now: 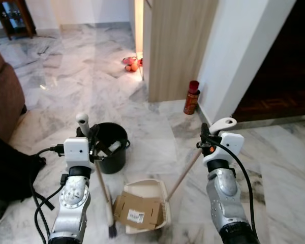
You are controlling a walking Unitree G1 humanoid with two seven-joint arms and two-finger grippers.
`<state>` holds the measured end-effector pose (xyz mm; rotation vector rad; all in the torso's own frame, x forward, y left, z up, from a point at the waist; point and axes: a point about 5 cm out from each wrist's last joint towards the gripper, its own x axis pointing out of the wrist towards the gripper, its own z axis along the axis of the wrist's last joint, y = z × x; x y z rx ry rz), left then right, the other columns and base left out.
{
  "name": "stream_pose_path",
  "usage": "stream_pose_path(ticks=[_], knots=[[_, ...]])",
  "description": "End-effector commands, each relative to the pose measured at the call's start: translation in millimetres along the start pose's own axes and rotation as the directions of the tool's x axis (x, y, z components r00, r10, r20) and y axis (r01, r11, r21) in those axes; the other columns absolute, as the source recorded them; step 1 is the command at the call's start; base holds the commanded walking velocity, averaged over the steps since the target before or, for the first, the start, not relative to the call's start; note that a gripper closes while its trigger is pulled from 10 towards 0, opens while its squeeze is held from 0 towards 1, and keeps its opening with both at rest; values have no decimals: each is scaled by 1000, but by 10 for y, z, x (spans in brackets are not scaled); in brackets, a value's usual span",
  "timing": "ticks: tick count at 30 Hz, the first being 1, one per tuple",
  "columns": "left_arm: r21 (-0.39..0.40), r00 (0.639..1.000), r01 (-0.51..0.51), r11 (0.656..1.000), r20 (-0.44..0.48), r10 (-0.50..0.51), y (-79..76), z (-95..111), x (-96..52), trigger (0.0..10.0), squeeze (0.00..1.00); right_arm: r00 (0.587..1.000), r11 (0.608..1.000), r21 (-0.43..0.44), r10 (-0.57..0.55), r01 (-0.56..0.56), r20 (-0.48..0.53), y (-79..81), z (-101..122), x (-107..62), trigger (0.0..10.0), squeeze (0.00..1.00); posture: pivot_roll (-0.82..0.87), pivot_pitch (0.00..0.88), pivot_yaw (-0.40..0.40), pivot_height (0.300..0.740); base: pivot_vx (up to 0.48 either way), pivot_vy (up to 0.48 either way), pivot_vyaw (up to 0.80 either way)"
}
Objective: Sweep floor
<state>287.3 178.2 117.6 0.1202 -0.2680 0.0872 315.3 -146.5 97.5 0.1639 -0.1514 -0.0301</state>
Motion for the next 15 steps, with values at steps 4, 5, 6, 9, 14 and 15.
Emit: stream_pose_path(ticks=[4, 5, 6, 9, 14, 15], knots=[[5, 999, 8, 1000, 46, -9, 4, 89, 36, 10000, 0, 1000, 999, 41, -3, 1, 25, 27, 49, 28, 10000, 0, 9, 36, -24, 740, 0, 122, 0], [4, 999, 9, 1000, 46, -9, 4, 89, 37, 10000, 0, 1000, 999, 40, -2, 1, 26, 29, 50, 29, 10000, 0, 9, 36, -24, 740, 0, 255, 0], [4, 999, 9, 1000, 46, -9, 4, 89, 37, 10000, 0, 1000, 999, 40, -2, 1, 26, 29, 50, 29, 10000, 0, 9, 36, -24, 740, 0, 255, 0], [5, 999, 11, 1000, 47, -11, 8, 90, 35, 10000, 0, 1000, 999, 38, -2, 1, 26, 37, 47, 30, 10000, 0, 10, 28, -22, 740, 0, 252, 0], [5, 999, 14, 1000, 48, -14, 13, 98, 43, 10000, 0, 1000, 999, 41, -5, 4, 28, 40, 54, 42, 10000, 0, 10, 32, -20, 740, 0, 253, 0], [5, 999, 14, 1000, 48, -14, 13, 98, 44, 10000, 0, 1000, 999, 41, -6, 5, 28, 40, 55, 42, 10000, 0, 10, 32, -20, 740, 0, 255, 0]])
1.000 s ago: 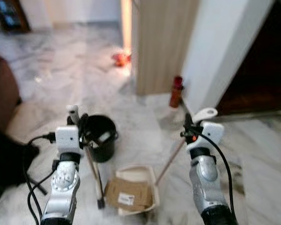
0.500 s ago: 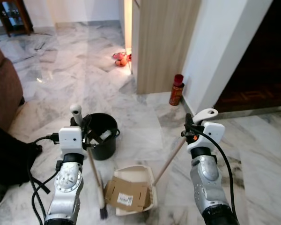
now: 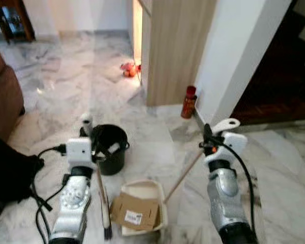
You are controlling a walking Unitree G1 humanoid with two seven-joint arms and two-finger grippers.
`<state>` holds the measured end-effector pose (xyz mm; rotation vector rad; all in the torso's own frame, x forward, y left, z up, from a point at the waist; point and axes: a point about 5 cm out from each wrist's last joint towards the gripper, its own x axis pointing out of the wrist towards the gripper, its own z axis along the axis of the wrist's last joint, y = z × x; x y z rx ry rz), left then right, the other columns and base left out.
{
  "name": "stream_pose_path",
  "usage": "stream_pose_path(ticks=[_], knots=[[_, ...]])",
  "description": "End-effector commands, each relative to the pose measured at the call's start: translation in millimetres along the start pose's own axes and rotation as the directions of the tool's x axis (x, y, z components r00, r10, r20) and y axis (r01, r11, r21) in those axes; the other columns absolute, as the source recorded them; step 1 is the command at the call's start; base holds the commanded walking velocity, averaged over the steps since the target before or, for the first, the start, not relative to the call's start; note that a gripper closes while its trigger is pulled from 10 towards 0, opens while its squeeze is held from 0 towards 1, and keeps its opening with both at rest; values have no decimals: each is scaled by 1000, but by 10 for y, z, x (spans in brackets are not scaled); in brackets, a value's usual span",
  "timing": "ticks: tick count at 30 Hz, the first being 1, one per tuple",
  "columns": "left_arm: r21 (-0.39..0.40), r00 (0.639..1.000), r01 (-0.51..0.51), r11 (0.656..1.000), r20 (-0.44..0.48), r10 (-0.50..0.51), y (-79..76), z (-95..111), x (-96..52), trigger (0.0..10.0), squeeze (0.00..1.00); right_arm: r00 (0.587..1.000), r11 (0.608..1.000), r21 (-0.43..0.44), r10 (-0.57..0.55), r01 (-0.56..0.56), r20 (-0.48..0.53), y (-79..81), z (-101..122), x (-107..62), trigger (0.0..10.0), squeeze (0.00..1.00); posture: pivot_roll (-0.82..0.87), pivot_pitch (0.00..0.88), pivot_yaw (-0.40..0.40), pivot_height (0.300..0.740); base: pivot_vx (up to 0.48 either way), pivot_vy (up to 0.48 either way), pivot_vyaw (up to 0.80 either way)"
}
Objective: Sweep floor
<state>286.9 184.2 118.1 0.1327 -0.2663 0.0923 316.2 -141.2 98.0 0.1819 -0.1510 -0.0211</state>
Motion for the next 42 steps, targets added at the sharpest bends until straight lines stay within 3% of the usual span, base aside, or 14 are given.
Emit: stream_pose_path(ticks=[1, 42], knots=[[-8, 999, 18, 1000, 50, -17, -46, 101, 42, 10000, 0, 999, 1000, 24, -14, 13, 30, -15, 62, 35, 10000, 0, 11, 34, -20, 740, 0, 251, 0], [-6, 999, -2, 1000, 51, 2, -32, 113, 52, 10000, 0, 999, 1000, 27, -12, 11, 36, -5, 95, 66, 10000, 0, 26, 66, -35, 740, 0, 252, 0]])
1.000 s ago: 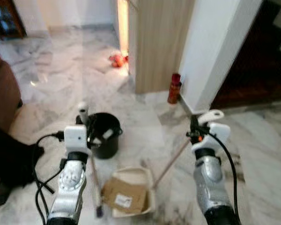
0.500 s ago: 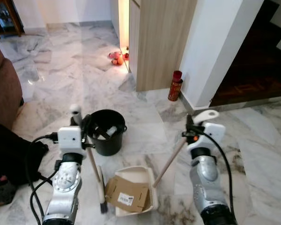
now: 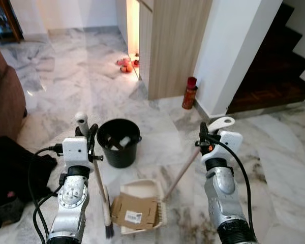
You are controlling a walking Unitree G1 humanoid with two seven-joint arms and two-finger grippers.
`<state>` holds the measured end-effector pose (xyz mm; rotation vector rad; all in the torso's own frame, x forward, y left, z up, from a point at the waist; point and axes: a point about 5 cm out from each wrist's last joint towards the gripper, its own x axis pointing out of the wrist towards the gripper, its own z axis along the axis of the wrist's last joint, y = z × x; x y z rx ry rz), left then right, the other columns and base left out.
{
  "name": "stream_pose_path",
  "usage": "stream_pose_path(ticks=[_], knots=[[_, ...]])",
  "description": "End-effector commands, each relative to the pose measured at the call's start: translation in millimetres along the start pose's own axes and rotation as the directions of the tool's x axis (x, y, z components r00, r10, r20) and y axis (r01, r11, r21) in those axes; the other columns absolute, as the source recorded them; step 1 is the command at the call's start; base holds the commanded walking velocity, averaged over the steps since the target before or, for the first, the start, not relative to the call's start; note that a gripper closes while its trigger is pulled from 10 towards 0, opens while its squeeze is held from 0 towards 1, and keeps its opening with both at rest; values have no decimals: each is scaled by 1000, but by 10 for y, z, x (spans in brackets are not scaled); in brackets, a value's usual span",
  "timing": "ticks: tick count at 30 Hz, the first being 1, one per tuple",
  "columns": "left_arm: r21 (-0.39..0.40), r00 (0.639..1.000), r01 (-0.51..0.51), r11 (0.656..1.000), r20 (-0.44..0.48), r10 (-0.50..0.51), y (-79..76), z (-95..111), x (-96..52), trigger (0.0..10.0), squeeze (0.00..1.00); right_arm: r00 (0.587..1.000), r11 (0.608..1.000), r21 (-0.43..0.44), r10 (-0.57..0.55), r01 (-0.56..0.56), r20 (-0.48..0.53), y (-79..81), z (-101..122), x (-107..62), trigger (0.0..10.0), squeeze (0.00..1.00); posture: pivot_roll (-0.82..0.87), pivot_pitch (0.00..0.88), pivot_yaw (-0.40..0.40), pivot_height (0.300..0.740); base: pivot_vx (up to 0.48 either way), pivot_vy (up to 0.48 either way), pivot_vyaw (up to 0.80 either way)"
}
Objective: Sweep floor
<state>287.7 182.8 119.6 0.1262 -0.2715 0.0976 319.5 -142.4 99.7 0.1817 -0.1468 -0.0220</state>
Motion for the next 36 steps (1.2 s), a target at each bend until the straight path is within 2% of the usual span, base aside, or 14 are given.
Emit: stream_pose_path(ticks=[1, 14, 23, 26, 28, 34, 36], knots=[[0, 999, 3, 1000, 47, -3, -21, 100, 42, 10000, 0, 999, 1000, 26, -9, 8, 38, 4, 76, 24, 10000, 0, 24, 68, -36, 740, 0, 251, 0], [11, 999, 12, 1000, 49, -13, -38, 102, 55, 10000, 0, 999, 1000, 22, -15, 14, 44, -14, 106, 42, 10000, 0, 22, 84, -36, 740, 0, 77, 0], [28, 998, 50, 998, 36, -51, -77, 77, 17, 10000, 0, 994, 999, 35, -9, 5, 111, 50, 275, 109, 10000, 0, 23, 97, -36, 740, 0, 0, 0], [44, 999, 33, 998, 38, -35, -14, 76, -34, 10000, 0, 990, 999, 45, -7, 0, 142, 78, 363, 140, 10000, 0, 25, 101, -36, 740, 0, 0, 0], [68, 999, 0, 998, 50, -4, 82, 105, -68, 10000, 0, 986, 999, 48, 4, -12, 164, 116, 430, 164, 10000, 0, 25, 102, -36, 740, 0, 0, 0], [111, 997, -25, 994, 72, 17, 204, 176, -149, 10000, 0, 981, 998, 61, 22, -35, 193, 207, 519, 181, 10000, 0, 34, 107, -33, 740, 0, 0, 0], [128, 997, -54, 990, 65, 46, 290, 179, -229, 10000, 0, 978, 997, 68, 24, -39, 207, 219, 572, 189, 10000, 0, 36, 105, -32, 740, 0, 0, 0]])
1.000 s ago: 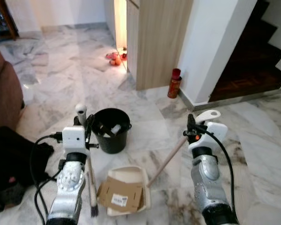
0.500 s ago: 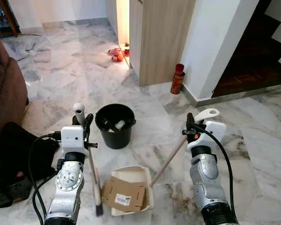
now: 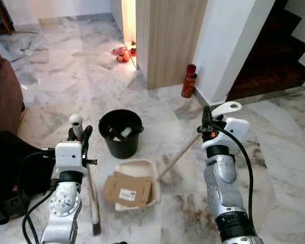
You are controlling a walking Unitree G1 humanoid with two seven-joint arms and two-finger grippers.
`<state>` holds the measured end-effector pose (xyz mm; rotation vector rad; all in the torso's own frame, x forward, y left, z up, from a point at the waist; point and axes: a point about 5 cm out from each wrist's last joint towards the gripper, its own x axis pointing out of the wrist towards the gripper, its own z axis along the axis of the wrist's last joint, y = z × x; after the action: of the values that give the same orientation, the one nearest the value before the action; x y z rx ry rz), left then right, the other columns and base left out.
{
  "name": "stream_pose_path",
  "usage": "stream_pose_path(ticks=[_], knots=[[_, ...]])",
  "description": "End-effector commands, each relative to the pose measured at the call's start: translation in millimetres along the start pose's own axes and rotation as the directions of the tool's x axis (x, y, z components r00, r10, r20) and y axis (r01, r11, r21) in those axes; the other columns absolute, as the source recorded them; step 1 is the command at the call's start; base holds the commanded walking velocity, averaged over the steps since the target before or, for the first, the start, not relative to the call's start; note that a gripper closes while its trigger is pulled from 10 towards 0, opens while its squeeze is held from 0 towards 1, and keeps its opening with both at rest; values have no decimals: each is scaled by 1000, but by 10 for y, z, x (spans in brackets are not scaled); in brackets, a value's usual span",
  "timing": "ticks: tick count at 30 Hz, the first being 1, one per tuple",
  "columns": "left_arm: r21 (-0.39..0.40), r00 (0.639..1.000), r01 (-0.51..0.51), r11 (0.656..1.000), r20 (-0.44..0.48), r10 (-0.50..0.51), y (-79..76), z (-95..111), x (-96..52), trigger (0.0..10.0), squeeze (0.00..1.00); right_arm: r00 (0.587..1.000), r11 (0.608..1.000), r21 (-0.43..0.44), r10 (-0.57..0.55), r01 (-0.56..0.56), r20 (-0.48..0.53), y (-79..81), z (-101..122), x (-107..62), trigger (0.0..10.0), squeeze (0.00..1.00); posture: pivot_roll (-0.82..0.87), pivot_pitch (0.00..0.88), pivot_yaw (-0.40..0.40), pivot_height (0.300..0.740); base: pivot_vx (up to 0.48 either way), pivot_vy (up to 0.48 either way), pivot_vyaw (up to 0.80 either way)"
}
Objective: Sweep floor
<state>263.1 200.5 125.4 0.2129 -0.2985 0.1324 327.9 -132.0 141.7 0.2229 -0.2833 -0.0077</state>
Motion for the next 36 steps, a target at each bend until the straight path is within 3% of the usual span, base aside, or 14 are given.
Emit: stream_pose_path(ticks=[1, 7, 16, 24, 36], knots=[[46, 999, -31, 998, 26, 30, 112, 70, -50, 10000, 0, 997, 1000, 25, 15, -17, 79, 58, 203, 83, 10000, 0, 36, 105, -32, 740, 0, 0, 0], [61, 999, -34, 998, -27, 35, 151, 7, -245, 10000, 0, 984, 998, 45, 44, -53, 174, 161, 490, 149, 10000, 0, 38, 99, -32, 740, 0, 0, 0], [62, 996, -43, 997, -72, 47, 140, -60, -329, 10000, 0, 954, 992, 99, 43, -75, 296, 316, 944, 233, 10000, 0, 46, 75, -35, 740, 0, 0, 0], [47, 994, -50, 998, -92, 54, 123, -85, -372, 10000, 0, 943, 990, 112, 48, -90, 330, 342, 1082, 243, 10000, 0, 46, 60, -35, 740, 0, 0, 0], [44, 994, -61, 997, -92, 64, 114, -92, -348, 10000, 0, 951, 987, 116, 76, -115, 299, 368, 1046, 229, 10000, 0, 46, 51, -38, 740, 41, 0, 0]])
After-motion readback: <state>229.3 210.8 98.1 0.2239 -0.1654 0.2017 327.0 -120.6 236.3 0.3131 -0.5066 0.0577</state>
